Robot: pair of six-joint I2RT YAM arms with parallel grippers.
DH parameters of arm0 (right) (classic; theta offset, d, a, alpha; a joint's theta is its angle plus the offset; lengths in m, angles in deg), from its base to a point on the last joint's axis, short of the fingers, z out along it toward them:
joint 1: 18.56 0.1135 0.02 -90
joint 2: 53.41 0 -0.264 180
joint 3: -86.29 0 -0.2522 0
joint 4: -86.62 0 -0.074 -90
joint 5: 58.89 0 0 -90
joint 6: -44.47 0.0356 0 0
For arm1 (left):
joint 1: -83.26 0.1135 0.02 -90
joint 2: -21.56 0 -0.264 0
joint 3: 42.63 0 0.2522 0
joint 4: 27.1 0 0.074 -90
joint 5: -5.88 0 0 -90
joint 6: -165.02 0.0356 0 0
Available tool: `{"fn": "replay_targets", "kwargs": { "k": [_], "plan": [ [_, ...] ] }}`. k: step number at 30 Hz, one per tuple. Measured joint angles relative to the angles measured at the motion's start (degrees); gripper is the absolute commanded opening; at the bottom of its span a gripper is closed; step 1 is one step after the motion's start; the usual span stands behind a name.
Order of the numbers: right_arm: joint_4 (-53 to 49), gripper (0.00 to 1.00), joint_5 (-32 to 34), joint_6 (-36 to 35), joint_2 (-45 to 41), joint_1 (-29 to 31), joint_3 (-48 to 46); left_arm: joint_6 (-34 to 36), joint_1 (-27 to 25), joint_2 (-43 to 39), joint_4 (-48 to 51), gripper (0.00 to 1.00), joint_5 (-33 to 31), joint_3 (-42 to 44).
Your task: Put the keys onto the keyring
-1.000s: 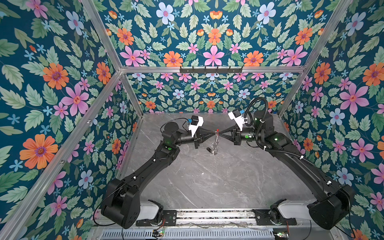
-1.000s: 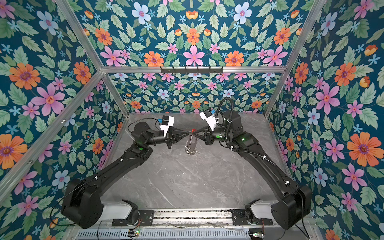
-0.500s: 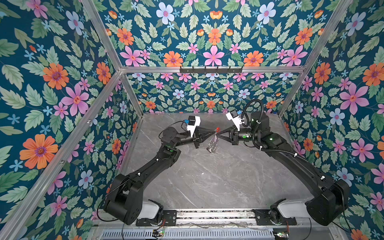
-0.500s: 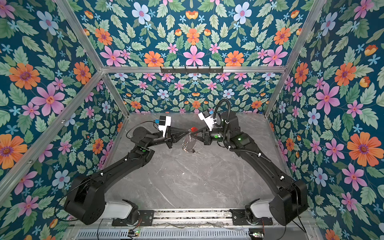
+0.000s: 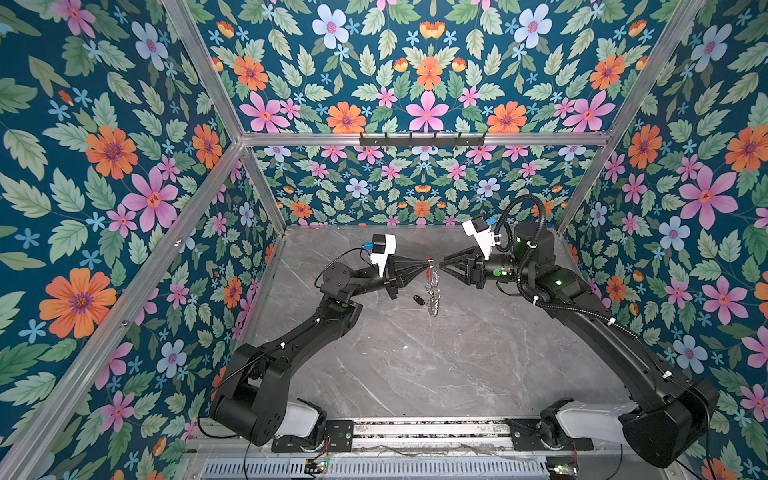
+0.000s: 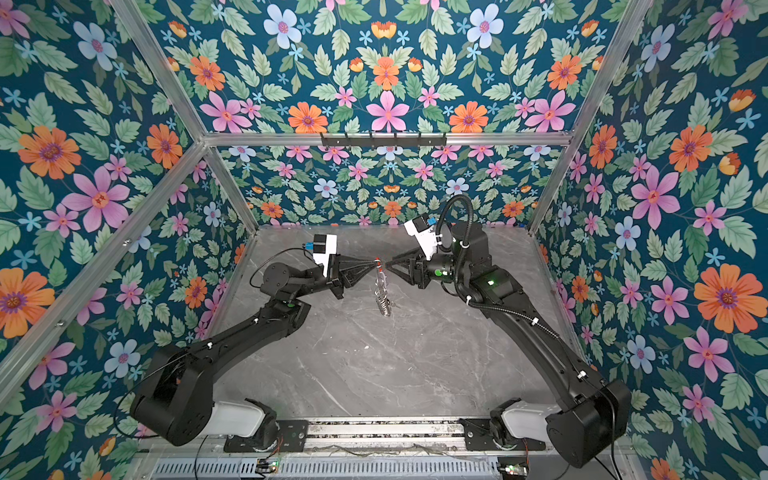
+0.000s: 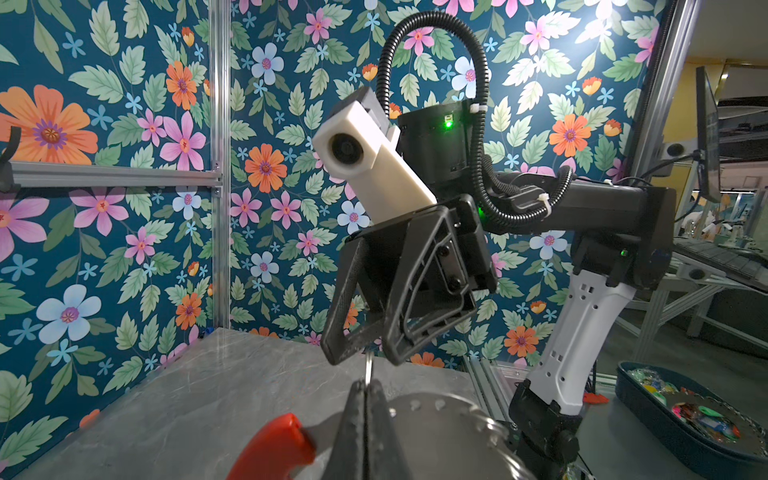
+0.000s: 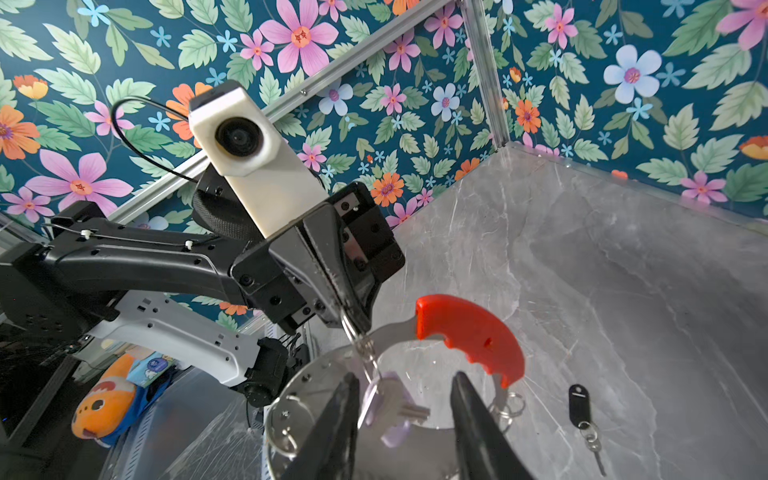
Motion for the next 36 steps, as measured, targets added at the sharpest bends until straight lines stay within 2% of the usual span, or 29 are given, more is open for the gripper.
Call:
{"fn": "replay_targets", "kwargs": {
  "k": [7,16,28,36],
  "plan": [
    [0.24,0.30,-1.70,0.20,2.47,0.28,1.40,-1.46,-0.04,0.09,-1.03,0.00,0.04,0.02],
    [0.63,0.30,-2.25,0.22,3.54,1.77,1.97,-1.70,-0.15,-0.72,-1.66,0.00,0.04,0.46],
    [-1.49,0.34,2.21,-2.01,-0.74,-0.07,0.31,-1.70,-0.15,-0.74,-1.66,0.00,0.02,0.55],
    [1.99,0.34,-2.54,-0.15,-0.90,0.52,-0.81,-2.54,-0.15,0.00,-1.66,0.00,0.02,-0.11]
  ]
}}
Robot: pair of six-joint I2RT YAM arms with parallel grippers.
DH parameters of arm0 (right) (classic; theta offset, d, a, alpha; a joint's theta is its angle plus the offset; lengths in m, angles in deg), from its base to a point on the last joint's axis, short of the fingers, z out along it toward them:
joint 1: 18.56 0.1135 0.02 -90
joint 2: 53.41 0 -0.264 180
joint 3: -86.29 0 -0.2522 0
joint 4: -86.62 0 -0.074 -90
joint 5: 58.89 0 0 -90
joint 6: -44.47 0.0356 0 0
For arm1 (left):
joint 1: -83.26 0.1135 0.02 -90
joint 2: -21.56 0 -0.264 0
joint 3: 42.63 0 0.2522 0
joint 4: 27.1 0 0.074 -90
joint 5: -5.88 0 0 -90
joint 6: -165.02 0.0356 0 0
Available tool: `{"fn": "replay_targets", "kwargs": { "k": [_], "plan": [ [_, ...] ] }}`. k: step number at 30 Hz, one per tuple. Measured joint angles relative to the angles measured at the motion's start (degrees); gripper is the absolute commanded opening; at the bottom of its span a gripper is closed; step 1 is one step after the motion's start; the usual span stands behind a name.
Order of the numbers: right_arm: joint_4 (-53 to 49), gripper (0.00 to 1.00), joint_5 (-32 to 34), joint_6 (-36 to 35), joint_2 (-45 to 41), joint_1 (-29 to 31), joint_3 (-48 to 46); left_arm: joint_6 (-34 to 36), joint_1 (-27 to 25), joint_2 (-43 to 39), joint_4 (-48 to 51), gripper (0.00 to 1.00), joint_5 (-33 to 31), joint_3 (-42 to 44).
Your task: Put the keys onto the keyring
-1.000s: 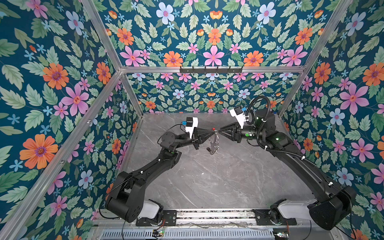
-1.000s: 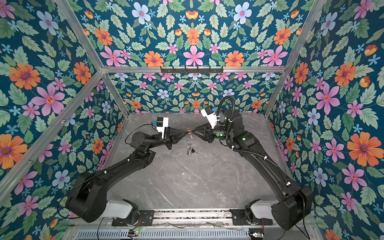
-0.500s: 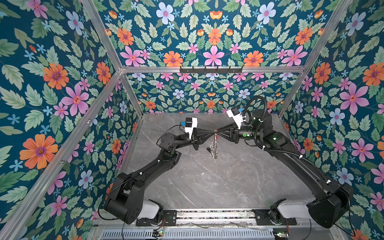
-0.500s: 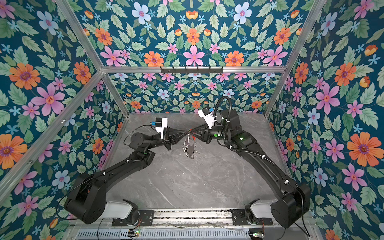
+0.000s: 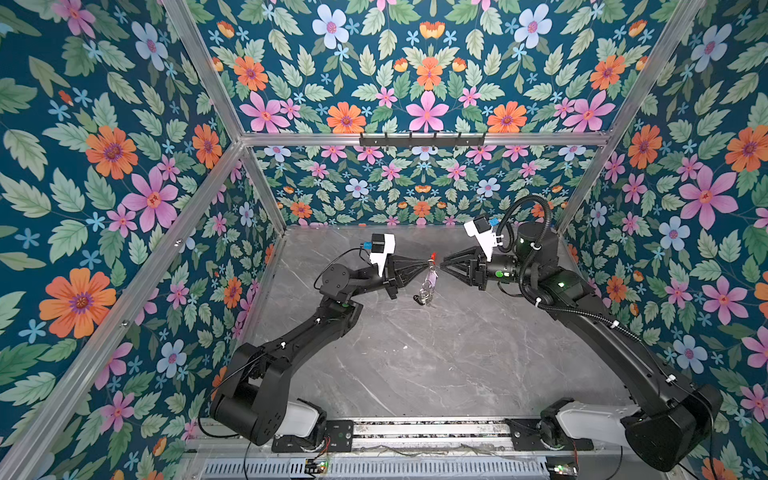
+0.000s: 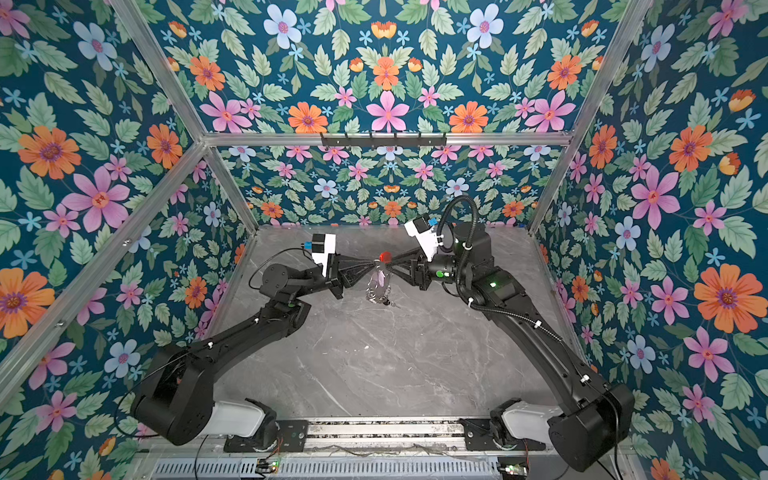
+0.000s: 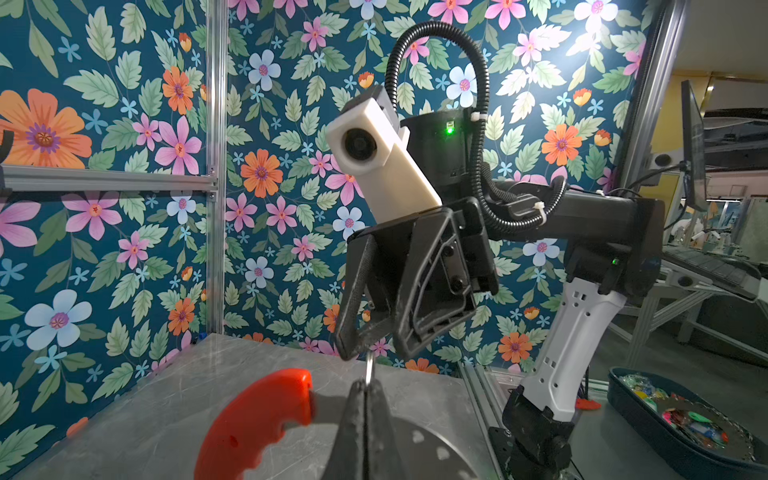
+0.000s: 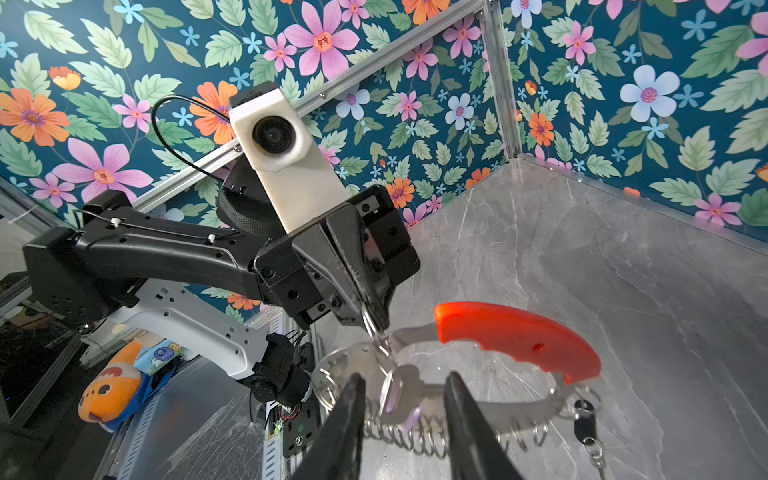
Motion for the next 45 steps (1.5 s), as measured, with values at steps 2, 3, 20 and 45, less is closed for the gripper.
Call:
{"fn": "replay_targets", "kwargs": {
  "k": [2,3,20,45],
  "plan": [
    [0.31,0.34,-0.72,0.55,0.46,0.72,0.31,-0.37,0.00,0.00,0.00,0.00,0.00,-0.17],
    [0.44,0.33,-1.09,0.55,0.70,1.03,0.50,-0.37,-0.02,0.00,0.00,0.00,0.00,-0.22],
    [1.40,0.00,-0.76,0.28,3.08,2.01,1.88,-1.73,-0.22,0.13,-0.17,0.00,-0.17,-0.33],
    [-17.62,0.00,25.14,-27.10,1.01,5.03,2.43,57.53,-1.73,-5.79,66.82,0.27,-8.57,-14.51]
  ]
}}
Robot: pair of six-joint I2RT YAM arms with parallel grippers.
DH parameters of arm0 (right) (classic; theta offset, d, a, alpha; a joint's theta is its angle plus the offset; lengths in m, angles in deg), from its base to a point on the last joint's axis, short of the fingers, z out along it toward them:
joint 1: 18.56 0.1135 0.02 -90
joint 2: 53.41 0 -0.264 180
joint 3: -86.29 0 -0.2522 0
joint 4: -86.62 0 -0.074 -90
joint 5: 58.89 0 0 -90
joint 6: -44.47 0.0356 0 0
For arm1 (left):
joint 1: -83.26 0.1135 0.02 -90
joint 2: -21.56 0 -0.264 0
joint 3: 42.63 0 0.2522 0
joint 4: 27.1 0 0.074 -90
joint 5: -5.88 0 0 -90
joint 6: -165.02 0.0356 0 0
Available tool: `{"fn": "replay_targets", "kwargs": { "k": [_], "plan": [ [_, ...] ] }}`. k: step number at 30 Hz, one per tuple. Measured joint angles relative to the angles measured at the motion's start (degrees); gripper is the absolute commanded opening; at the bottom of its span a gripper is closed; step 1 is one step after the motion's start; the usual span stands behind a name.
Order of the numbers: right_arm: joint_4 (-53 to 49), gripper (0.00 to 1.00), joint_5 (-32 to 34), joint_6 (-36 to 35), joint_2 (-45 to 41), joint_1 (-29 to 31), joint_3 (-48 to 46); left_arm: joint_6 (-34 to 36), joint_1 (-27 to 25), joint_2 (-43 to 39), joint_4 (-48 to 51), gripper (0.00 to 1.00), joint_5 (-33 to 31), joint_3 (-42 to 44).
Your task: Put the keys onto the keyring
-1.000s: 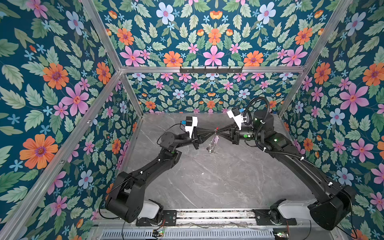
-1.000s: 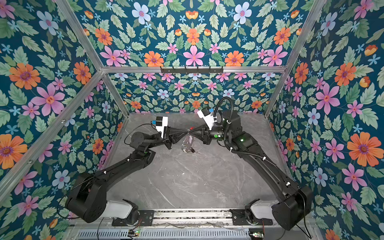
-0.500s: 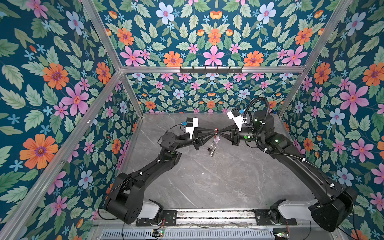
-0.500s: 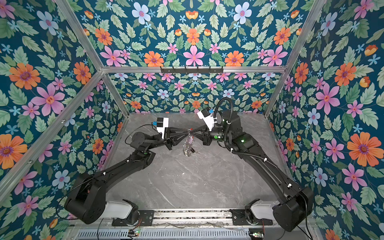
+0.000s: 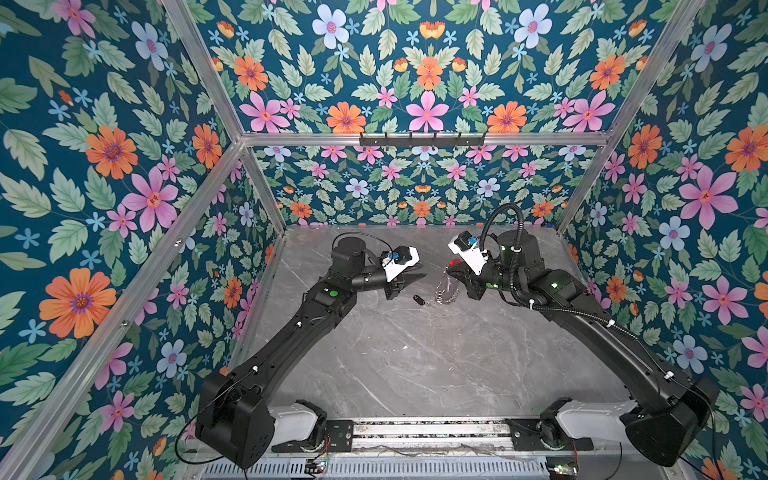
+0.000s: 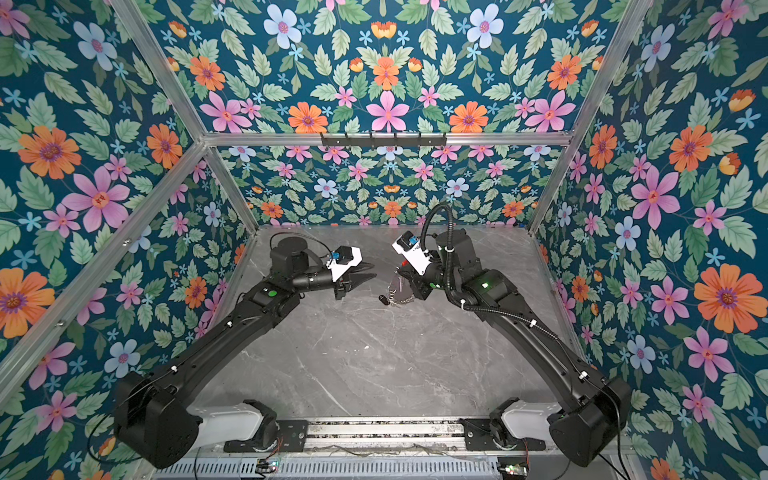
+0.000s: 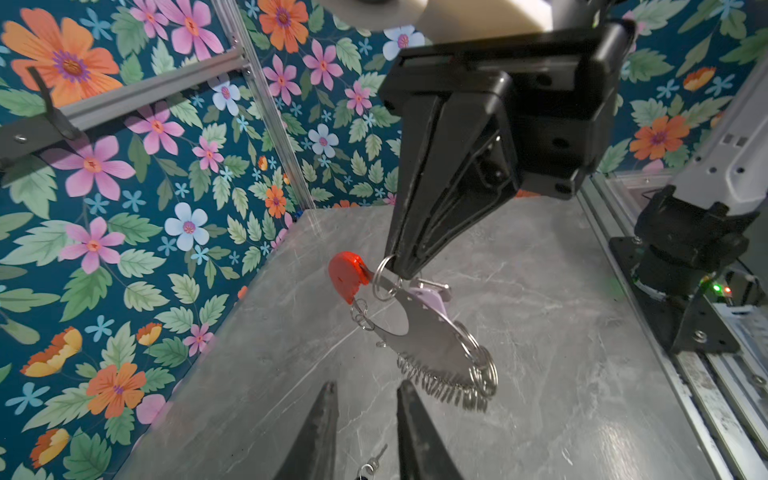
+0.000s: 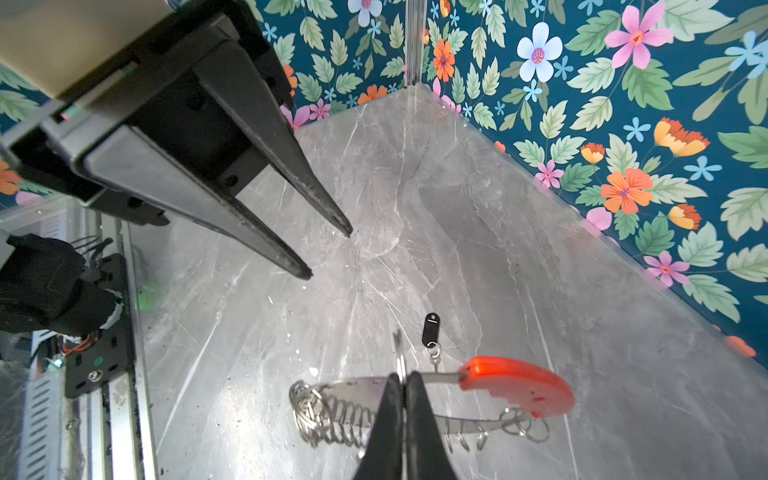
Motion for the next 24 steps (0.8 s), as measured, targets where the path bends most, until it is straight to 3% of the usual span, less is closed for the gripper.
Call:
{"fn": "replay_targets", "kwargs": {
  "k": [6,18,24],
  "plan": [
    [-0.70,0.00,0.33,-1.57,0.26,1.18,0.02,3.19,-2.27,3.23,3.30,0.20,1.62,-3.61],
    [-0.57,0.00,-0.31,-1.46,-0.46,1.40,-2.10,1.75,-3.08,4.52,0.04,0.22,3.69,-3.32],
    [-0.22,0.00,-1.51,-0.57,-0.92,1.40,-2.75,1.46,-3.08,5.88,-1.29,0.17,5.03,-3.85]
  ]
}}
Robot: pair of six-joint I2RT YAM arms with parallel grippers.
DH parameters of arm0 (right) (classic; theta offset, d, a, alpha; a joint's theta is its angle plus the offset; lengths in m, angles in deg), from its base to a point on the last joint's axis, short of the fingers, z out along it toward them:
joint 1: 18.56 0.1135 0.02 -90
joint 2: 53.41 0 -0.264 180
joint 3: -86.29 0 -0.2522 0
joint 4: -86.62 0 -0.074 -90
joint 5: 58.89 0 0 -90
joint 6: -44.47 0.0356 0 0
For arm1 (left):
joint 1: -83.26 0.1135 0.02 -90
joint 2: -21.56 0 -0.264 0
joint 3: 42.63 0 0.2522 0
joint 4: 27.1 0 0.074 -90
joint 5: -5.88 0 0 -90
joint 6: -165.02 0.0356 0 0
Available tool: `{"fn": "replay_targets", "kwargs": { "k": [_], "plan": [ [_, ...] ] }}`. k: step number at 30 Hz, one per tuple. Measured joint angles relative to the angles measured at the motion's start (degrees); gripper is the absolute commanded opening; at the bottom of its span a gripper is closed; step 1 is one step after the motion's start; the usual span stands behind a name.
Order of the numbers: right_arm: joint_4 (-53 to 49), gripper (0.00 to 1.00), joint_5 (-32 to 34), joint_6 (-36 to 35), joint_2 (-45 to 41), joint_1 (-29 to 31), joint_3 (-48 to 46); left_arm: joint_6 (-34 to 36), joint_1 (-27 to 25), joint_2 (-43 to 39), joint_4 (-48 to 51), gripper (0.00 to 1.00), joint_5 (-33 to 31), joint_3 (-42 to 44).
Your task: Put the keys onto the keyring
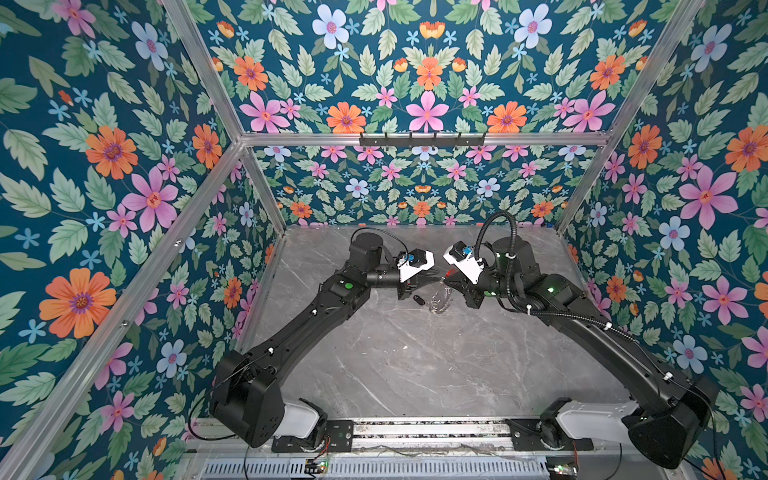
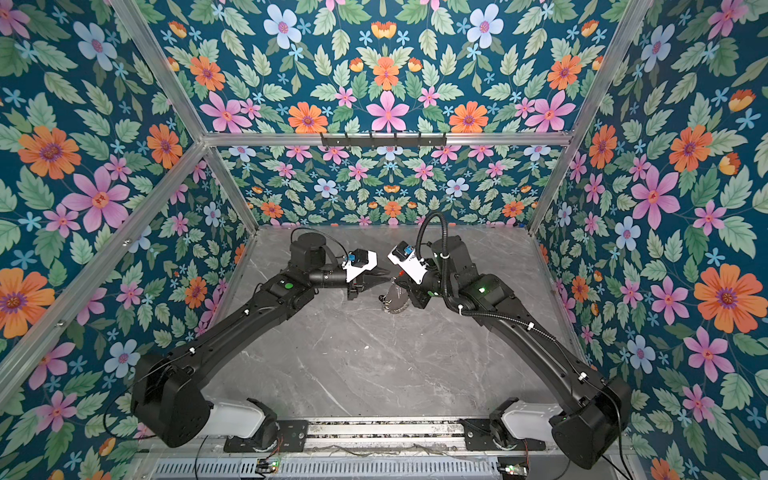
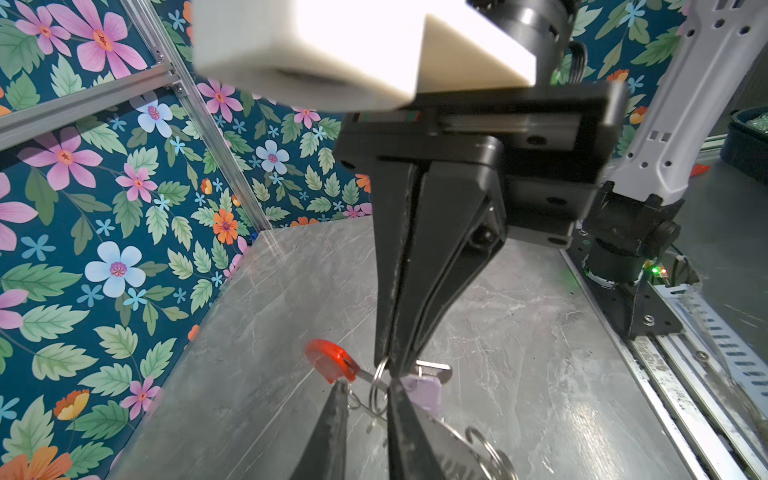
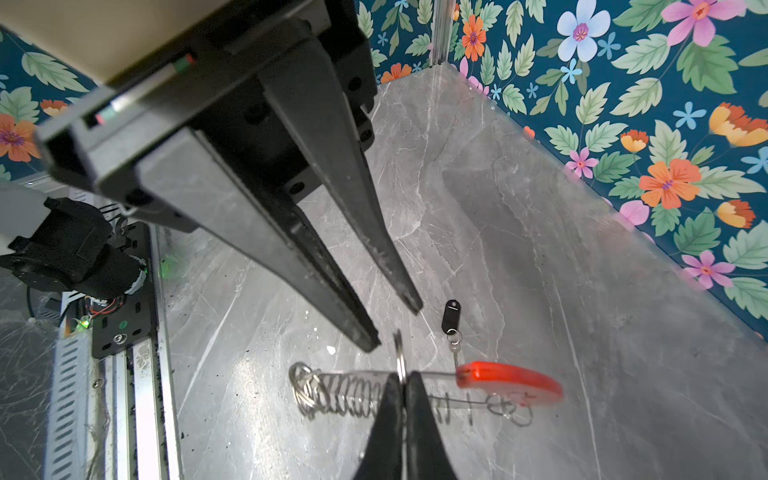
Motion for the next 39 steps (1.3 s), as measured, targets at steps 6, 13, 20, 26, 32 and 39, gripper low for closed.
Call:
{"fn": "replay_targets", "kwargs": {
  "k": [6,13,20,26,32,39],
  "plan": [
    [0.44,0.00,-0.52,1.01,-0.24,0.00,-0.63,-0.81,-0.02,0.20,-0.81,0.15,1.20,-0.15],
    [3.08,0.00,-2.99,2.21,-1.07,0.00,-2.08,-0.98,0.07,-1.40,-0.76,0.20,1.53,0.17],
    [3.61,0.00,-4.61,3.02,-1.05,-0.04,-1.97,-0.98,0.15,-1.84,-0.44,0.22,1.86,0.07],
    [3.89,0.00,-5.16,3.21,-1.20,-0.04,-1.42,-0.98,0.15,-0.81,0.90,0.24,2.38,-1.36],
    [3.78,0.00,-4.92,3.19,-1.40,-0.04,-1.29,-1.01,0.15,-0.28,1.79,0.26,2.78,-2.01],
    [3.85,0.00,-4.72,3.13,-1.40,-0.07,-0.59,-0.96,0.15,0.28,3.45,0.25,3.61,-2.67]
  ]
}}
